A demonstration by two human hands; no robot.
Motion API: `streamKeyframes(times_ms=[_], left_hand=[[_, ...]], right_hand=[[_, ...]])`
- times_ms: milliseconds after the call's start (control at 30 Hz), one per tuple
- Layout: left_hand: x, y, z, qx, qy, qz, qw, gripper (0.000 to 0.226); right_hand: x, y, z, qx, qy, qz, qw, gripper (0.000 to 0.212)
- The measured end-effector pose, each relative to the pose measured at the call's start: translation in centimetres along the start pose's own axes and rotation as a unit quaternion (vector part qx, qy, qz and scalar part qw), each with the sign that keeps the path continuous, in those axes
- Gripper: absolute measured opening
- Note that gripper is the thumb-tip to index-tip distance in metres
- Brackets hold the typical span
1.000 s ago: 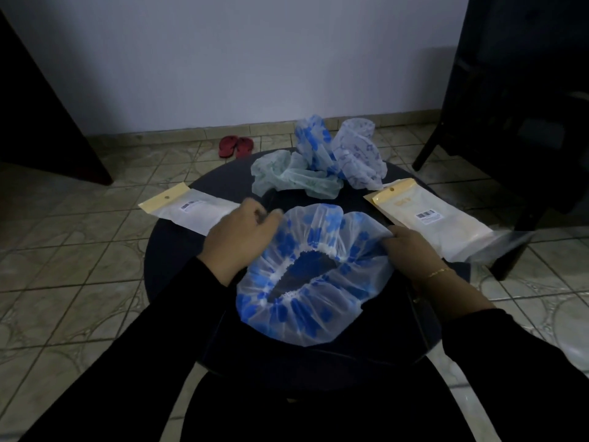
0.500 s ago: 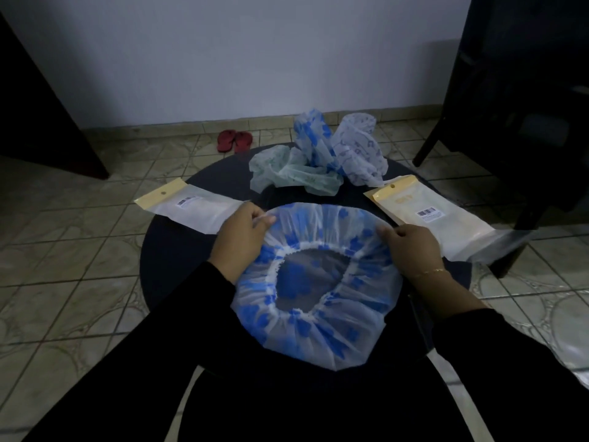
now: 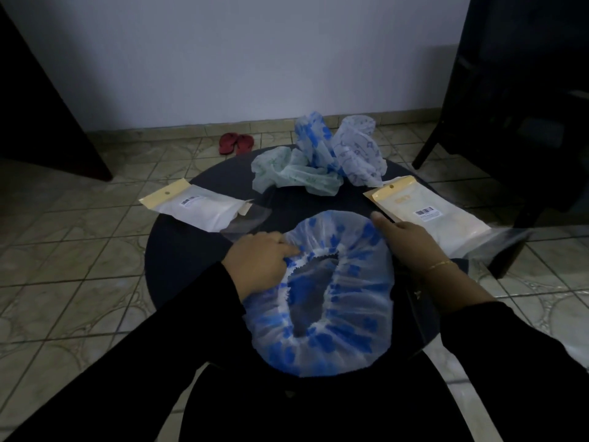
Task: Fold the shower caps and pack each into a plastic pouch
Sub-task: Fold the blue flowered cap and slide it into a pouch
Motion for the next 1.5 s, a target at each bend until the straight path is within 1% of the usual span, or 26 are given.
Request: streamKeyframes(times_ms=[100, 167, 267, 333, 367, 400, 433, 467, 500, 533, 600, 667, 767, 833, 933, 1033, 1067, 1133, 1200, 1233, 1267, 1300, 1333, 1400, 1433, 1500], left_hand=[[0.0, 0.7, -0.6, -0.059, 0.013, -0.051, 0.997, 0.038], [0.4, 1.1, -1.0, -0.089, 0.020, -0.067, 0.994, 0.027], [1.2, 1.6, -1.6, -0.130, 0.046, -0.052, 0.989, 0.036], [1.6, 1.9, -2.4, -0.141, 0.083, -0.046, 0.985, 0.041], [1.5, 1.8, -3.0, -0.116, 0.105, -0.051, 0.986, 0.044], [1.1, 1.5, -4.0, -0.062, 0.124, -0.069, 0.988, 0.046], [0.3, 1.3, -5.2, 0.019, 0.142, -0.096, 0.985, 0.044], [-0.7, 1.1, -6.3, 0.108, 0.157, -0.131, 0.973, 0.040], [-1.8, 1.0, -6.7, 0.173, 0.176, -0.166, 0.955, 0.037], [-2.8, 0.7, -6.3, 0.191, 0.195, -0.191, 0.943, 0.040], [-3.6, -0.6, -3.9, 0.129, 0.219, -0.202, 0.946, 0.054], [-3.9, -1.2, -1.5, 0.075, 0.230, -0.202, 0.949, 0.050], [-4.2, -1.0, -0.1, 0.101, 0.254, -0.202, 0.941, 0.039], [-4.7, -0.2, 0.2, 0.124, 0.266, -0.218, 0.931, 0.038], [-6.4, 1.1, 0.5, 0.146, 0.258, -0.272, 0.916, 0.039], [-6.5, 1.5, 0.3, 0.124, 0.182, -0.289, 0.932, 0.034], [-6.2, 1.7, -0.2, 0.136, 0.153, -0.291, 0.935, 0.029], [-5.1, 2.1, -2.3, 0.231, 0.098, -0.262, 0.932, 0.022], [-3.0, 2.3, -4.4, 0.330, 0.074, -0.161, 0.927, 0.023], [-1.7, 2.1, -4.8, 0.347, 0.074, -0.096, 0.930, 0.024], [-0.4, 1.6, -4.7, 0.326, 0.074, -0.042, 0.941, 0.030], [0.8, 0.9, -4.0, 0.273, 0.074, -0.003, 0.959, 0.038], [1.7, 0.3, -2.7, 0.202, 0.066, 0.019, 0.977, 0.047], [2.6, -0.6, 0.6, 0.062, 0.048, 0.030, 0.996, 0.059], [2.7, -0.8, 2.0, 0.000, 0.050, 0.026, 0.998, 0.062], [2.6, -0.8, 3.1, -0.055, 0.064, 0.017, 0.996, 0.064]], right_hand=[[0.3, 0.4, -0.2, -0.042, 0.013, 0.050, 0.998, 0.064], [0.4, 0.4, -0.6, -0.051, 0.067, 0.078, 0.993, 0.067], [-0.1, 0.3, -0.8, -0.052, 0.180, 0.054, 0.981, 0.056], [-0.6, 0.5, -0.3, -0.070, 0.187, 0.007, 0.980, 0.043], [-0.8, 0.8, 0.0, -0.082, 0.173, -0.013, 0.981, 0.037], [-1.1, 1.0, 0.3, -0.093, 0.158, -0.032, 0.983, 0.034], [-1.4, 1.2, 0.6, -0.102, 0.147, -0.051, 0.983, 0.032], [-1.7, 1.4, 0.8, -0.109, 0.140, -0.065, 0.982, 0.031], [-1.9, 1.5, 1.0, -0.116, 0.136, -0.074, 0.981, 0.029], [-2.0, 1.6, 1.1, -0.124, 0.130, -0.078, 0.981, 0.027], [-1.8, 1.5, 1.3, -0.137, 0.108, -0.068, 0.982, 0.025], [-1.4, 1.6, 1.0, -0.131, 0.051, -0.031, 0.990, 0.025], [-0.3, 1.4, 0.5, -0.107, -0.032, 0.022, 0.993, 0.027], [-0.1, 1.1, 0.3, -0.088, -0.007, 0.010, 0.996, 0.023], [0.4, 0.0, -1.2, 0.008, 0.007, -0.008, 1.000, 0.022], [0.7, -0.5, -1.4, 0.056, 0.090, -0.038, 0.994, 0.024], [0.5, -0.5, -1.2, 0.063, 0.128, -0.054, 0.988, 0.027], [-0.4, 0.1, -0.9, 0.089, 0.215, -0.112, 0.966, 0.036], [-2.1, 1.1, -0.2, 0.092, 0.301, -0.208, 0.926, 0.041], [-2.9, 1.6, 0.5, 0.069, 0.324, -0.260, 0.907, 0.040], [-3.4, 2.1, 1.5, 0.028, 0.338, -0.302, 0.891, 0.039], [-3.5, 2.4, 2.7, -0.024, 0.347, -0.329, 0.878, 0.040], [-3.0, 2.6, 3.9, -0.080, 0.361, -0.335, 0.867, 0.043], [-0.8, 2.7, 5.9, -0.177, 0.411, -0.296, 0.844, 0.051], [0.5, 2.6, 6.3, -0.202, 0.438, -0.275, 0.832, 0.053], [2.2, 2.3, 6.5, -0.213, 0.469, -0.253, 0.819, 0.057]])
Point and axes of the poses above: each hand's wrist, its own y-axis away from the middle knuckle, its own z-axis out of the palm, x = y × z, the point moved 8 cm from there along -y, towards the middle knuckle, and after that the axes turned 13 degrees about -y, right-handed, at the moved point
